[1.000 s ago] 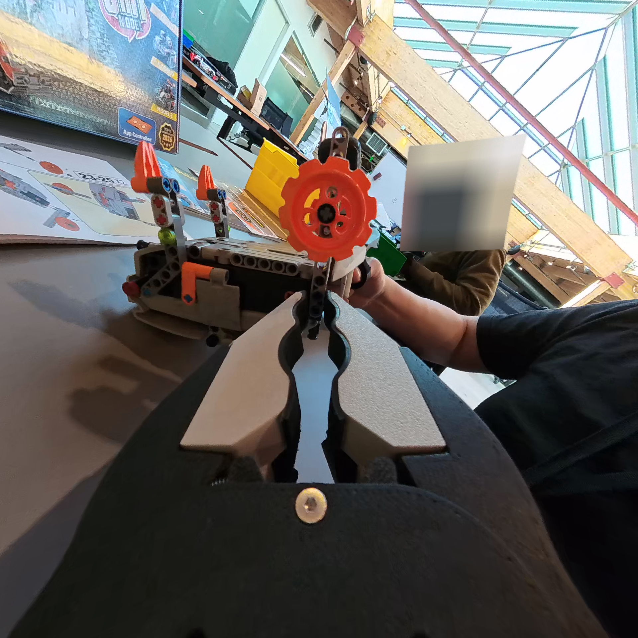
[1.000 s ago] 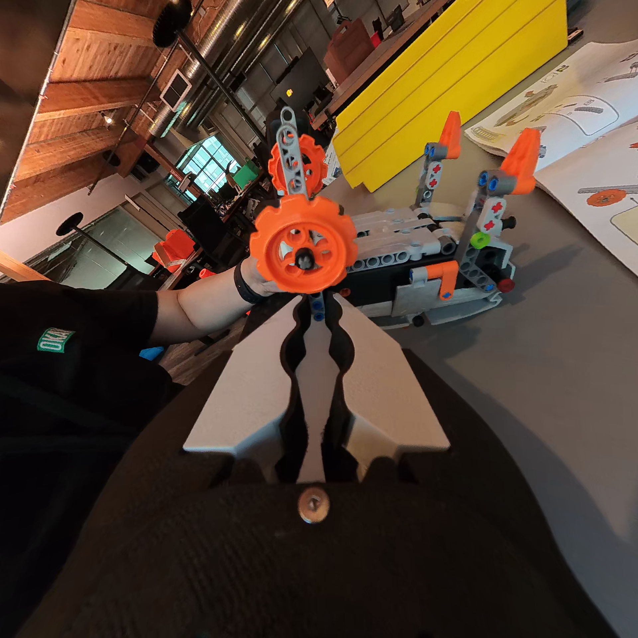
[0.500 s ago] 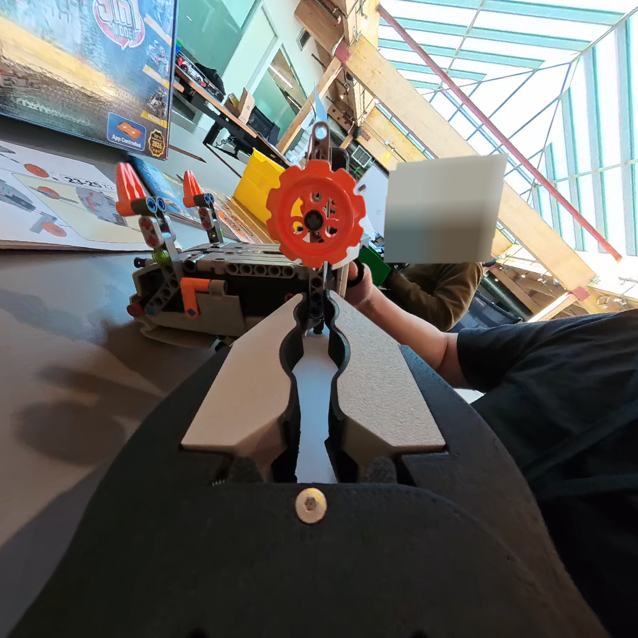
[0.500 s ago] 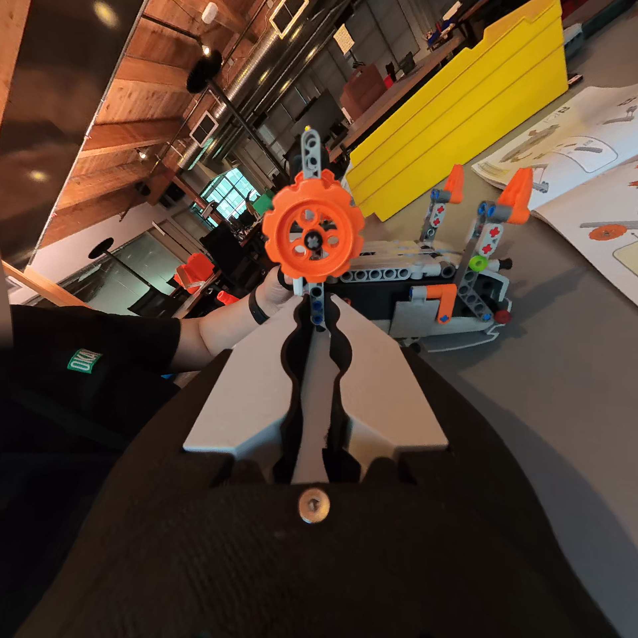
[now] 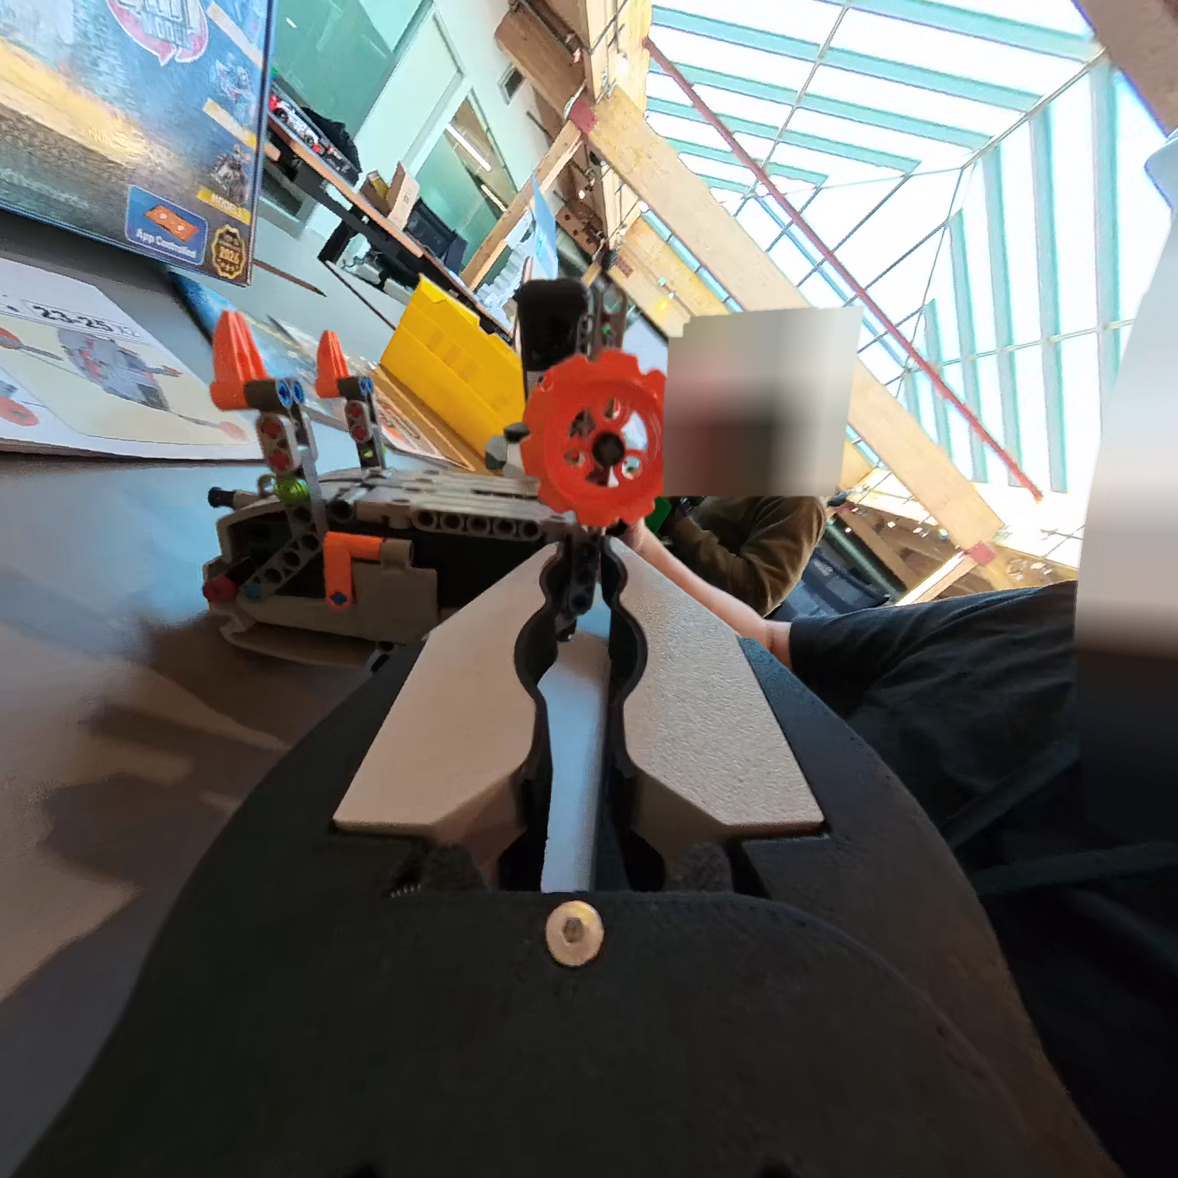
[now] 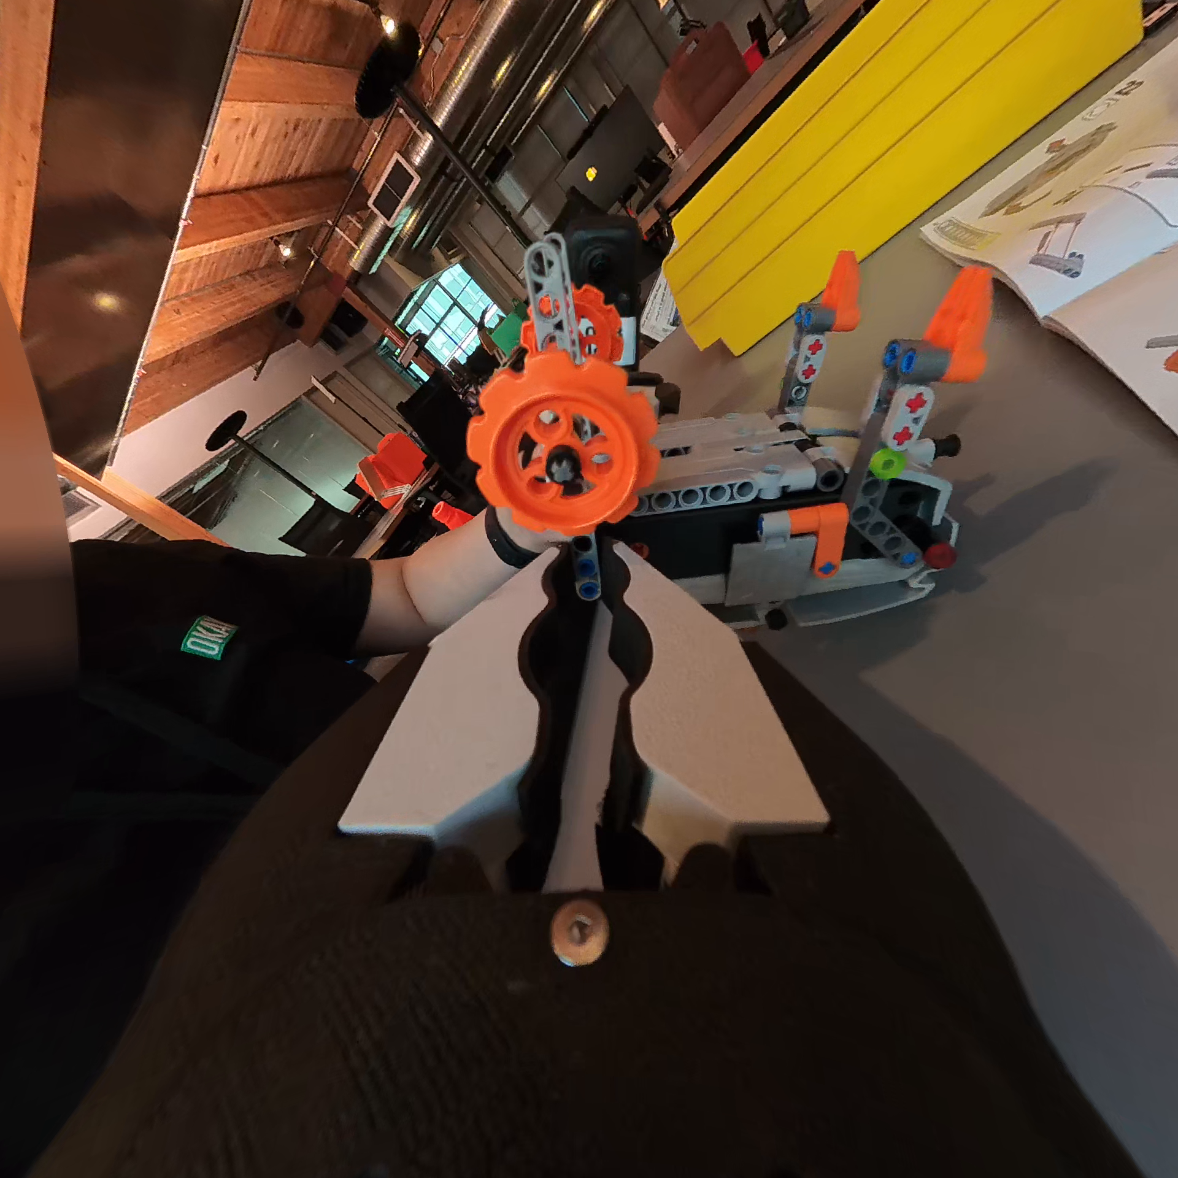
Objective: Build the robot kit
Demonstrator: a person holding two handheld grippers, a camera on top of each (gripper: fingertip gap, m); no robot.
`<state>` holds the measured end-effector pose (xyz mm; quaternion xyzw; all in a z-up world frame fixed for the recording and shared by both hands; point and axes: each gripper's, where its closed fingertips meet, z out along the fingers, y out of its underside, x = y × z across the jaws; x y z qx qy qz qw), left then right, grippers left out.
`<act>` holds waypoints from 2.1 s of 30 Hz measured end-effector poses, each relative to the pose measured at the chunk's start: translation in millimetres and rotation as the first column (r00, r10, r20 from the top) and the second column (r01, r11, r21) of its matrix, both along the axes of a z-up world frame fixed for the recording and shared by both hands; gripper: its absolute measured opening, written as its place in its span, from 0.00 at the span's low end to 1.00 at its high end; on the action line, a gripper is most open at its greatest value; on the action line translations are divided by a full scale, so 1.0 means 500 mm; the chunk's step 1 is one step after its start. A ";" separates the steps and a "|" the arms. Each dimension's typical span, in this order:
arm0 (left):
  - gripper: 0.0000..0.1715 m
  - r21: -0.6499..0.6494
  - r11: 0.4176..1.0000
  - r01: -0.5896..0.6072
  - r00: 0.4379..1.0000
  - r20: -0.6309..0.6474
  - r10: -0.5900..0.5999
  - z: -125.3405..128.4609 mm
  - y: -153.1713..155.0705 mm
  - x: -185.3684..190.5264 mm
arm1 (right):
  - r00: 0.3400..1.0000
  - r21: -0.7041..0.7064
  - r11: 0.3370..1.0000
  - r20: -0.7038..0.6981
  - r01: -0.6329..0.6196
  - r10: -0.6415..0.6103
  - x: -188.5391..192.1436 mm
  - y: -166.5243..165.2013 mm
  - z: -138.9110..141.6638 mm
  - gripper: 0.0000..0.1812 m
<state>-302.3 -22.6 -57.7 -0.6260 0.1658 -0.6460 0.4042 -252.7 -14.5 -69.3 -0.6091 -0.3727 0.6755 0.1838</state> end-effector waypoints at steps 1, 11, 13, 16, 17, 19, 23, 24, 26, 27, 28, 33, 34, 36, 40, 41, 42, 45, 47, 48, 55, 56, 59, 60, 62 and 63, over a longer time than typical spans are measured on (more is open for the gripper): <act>0.04 -0.001 1.000 -0.003 1.000 0.006 0.003 0.001 0.001 -0.001 | 1.000 0.001 1.000 -0.003 0.005 -0.005 -0.001 0.000 0.001 0.03; 0.04 0.024 1.000 -0.007 0.998 -0.057 0.009 -0.010 -0.005 0.005 | 1.000 -0.014 1.000 -0.015 0.024 -0.024 -0.004 0.005 0.006 0.03; 0.04 0.016 1.000 -0.004 0.998 -0.056 0.005 -0.010 -0.005 0.005 | 0.999 -0.024 0.999 -0.020 0.027 -0.028 -0.004 0.007 0.007 0.03; 0.04 0.016 1.000 -0.015 0.997 -0.072 0.016 -0.011 -0.003 0.002 | 1.000 -0.044 0.999 -0.025 0.016 -0.018 -0.006 0.005 0.007 0.04; 0.04 0.007 1.000 -0.017 0.998 -0.065 0.018 -0.011 -0.002 0.000 | 1.000 -0.048 0.999 -0.025 0.012 -0.013 -0.006 0.004 0.007 0.04; 0.04 -0.006 1.000 -0.022 0.998 -0.056 0.022 -0.011 0.001 -0.003 | 1.000 -0.044 0.999 -0.021 0.007 -0.008 -0.007 0.003 0.005 0.04; 0.04 -0.009 1.000 -0.025 0.998 -0.065 0.025 -0.014 0.002 -0.002 | 1.000 -0.020 1.000 -0.005 0.017 -0.017 -0.006 0.007 0.002 0.04; 0.04 -0.011 1.000 -0.026 0.998 -0.064 0.026 -0.014 0.002 -0.002 | 1.000 -0.014 1.000 -0.001 0.018 -0.018 -0.006 0.007 0.002 0.03; 0.04 -0.013 1.000 -0.027 0.998 -0.064 0.026 -0.014 0.002 -0.001 | 1.000 -0.010 1.000 0.014 0.012 -0.012 -0.005 0.005 0.000 0.03; 0.04 -0.012 1.000 -0.026 0.997 -0.067 0.025 -0.015 0.001 0.000 | 1.000 0.004 1.000 0.023 0.015 -0.015 -0.004 0.006 -0.001 0.03; 0.04 -0.008 1.000 -0.023 0.997 -0.073 0.023 -0.016 0.000 0.003 | 0.999 0.031 0.999 0.033 0.020 -0.021 -0.002 0.007 -0.001 0.03; 0.04 0.010 1.000 -0.006 0.996 -0.091 0.007 -0.022 -0.005 0.011 | 0.999 0.075 0.997 0.047 0.009 -0.012 0.005 0.001 -0.005 0.03; 0.04 0.017 1.000 -0.008 0.995 -0.097 0.010 -0.023 -0.006 0.011 | 0.999 0.085 0.996 0.049 0.005 -0.009 0.004 0.000 -0.006 0.03; 0.04 0.025 0.999 -0.022 0.995 -0.100 0.024 -0.024 -0.004 0.009 | 0.999 0.086 0.996 0.045 0.014 -0.018 0.002 0.000 -0.008 0.03; 0.04 0.036 0.998 -0.047 0.991 -0.120 0.051 -0.029 0.000 0.006 | 0.998 0.102 0.994 0.052 0.033 -0.038 -0.002 0.001 -0.016 0.04; 0.04 0.040 0.998 -0.048 0.991 -0.122 0.052 -0.029 -0.001 0.007 | 0.998 0.103 0.994 0.042 0.047 -0.052 -0.002 0.005 -0.012 0.04; 0.04 0.044 0.998 -0.050 0.991 -0.125 0.055 -0.029 0.000 0.007 | 0.997 0.105 0.992 0.029 0.066 -0.069 -0.003 0.010 -0.008 0.04; 0.04 0.041 0.997 -0.067 0.991 -0.114 0.071 -0.025 0.005 0.005 | 0.997 0.067 0.994 -0.005 0.082 -0.082 -0.006 0.018 0.001 0.03; 0.04 0.021 0.996 -0.085 0.993 -0.077 0.086 -0.016 0.016 -0.002 | 0.996 0.036 0.995 -0.020 0.092 -0.091 -0.012 0.027 0.011 0.03; 0.04 0.012 0.996 -0.088 0.994 -0.063 0.089 -0.013 0.019 -0.005 | 0.995 0.030 0.995 -0.025 0.095 -0.094 -0.014 0.030 0.016 0.03; 0.04 0.007 0.997 -0.077 0.994 -0.082 0.077 -0.017 0.013 -0.006 | 0.994 -0.018 0.995 -0.035 0.101 -0.102 -0.014 0.028 0.017 0.04; 0.04 -0.008 0.998 -0.068 0.995 -0.077 0.067 -0.019 0.013 -0.004 | 0.994 -0.017 0.995 -0.035 0.102 -0.102 -0.013 0.028 0.018 0.04; 0.08 -0.035 0.999 -0.041 0.995 -0.088 0.038 -0.029 0.009 0.005 | 0.992 -0.024 0.993 -0.042 0.118 -0.119 -0.011 0.034 0.021 0.03; 0.07 -0.033 0.999 -0.036 0.995 -0.099 0.032 -0.031 0.007 0.007 | 0.992 -0.027 0.992 -0.045 0.121 -0.122 -0.009 0.036 0.022 0.03; 0.03 -0.031 0.999 -0.027 0.994 -0.110 0.023 -0.032 0.006 0.010 | 0.992 -0.029 0.993 -0.048 0.117 -0.118 -0.008 0.035 0.022 0.04; 0.03 -0.032 0.999 -0.024 0.994 -0.108 0.020 -0.032 0.005 0.010 | 0.992 -0.029 0.993 -0.047 0.113 -0.114 -0.008 0.034 0.022 0.04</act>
